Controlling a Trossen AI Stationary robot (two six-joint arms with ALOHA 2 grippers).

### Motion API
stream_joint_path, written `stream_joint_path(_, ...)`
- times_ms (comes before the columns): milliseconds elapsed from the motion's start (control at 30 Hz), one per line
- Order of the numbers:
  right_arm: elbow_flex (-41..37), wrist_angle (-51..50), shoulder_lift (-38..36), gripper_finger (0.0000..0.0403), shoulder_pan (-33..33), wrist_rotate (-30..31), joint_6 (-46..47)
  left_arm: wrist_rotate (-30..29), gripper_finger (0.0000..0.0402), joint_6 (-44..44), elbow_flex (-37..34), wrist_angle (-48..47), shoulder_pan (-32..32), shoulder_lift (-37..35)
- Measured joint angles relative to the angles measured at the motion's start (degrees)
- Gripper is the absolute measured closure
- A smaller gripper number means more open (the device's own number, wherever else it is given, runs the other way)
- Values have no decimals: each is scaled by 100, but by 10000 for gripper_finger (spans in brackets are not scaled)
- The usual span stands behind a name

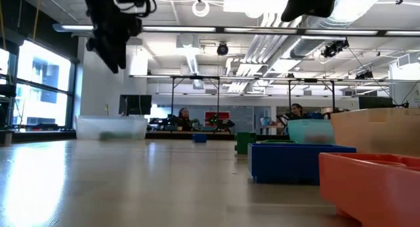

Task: Sort & place blocks by color
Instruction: Put the right blue game piece into the orange bin

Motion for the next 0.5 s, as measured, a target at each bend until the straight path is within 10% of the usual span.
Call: stream_joint_path(500, 0, 704, 780, 155, 989, 461, -448, -9, 179, -1572, 0, -57, -1614, -1191)
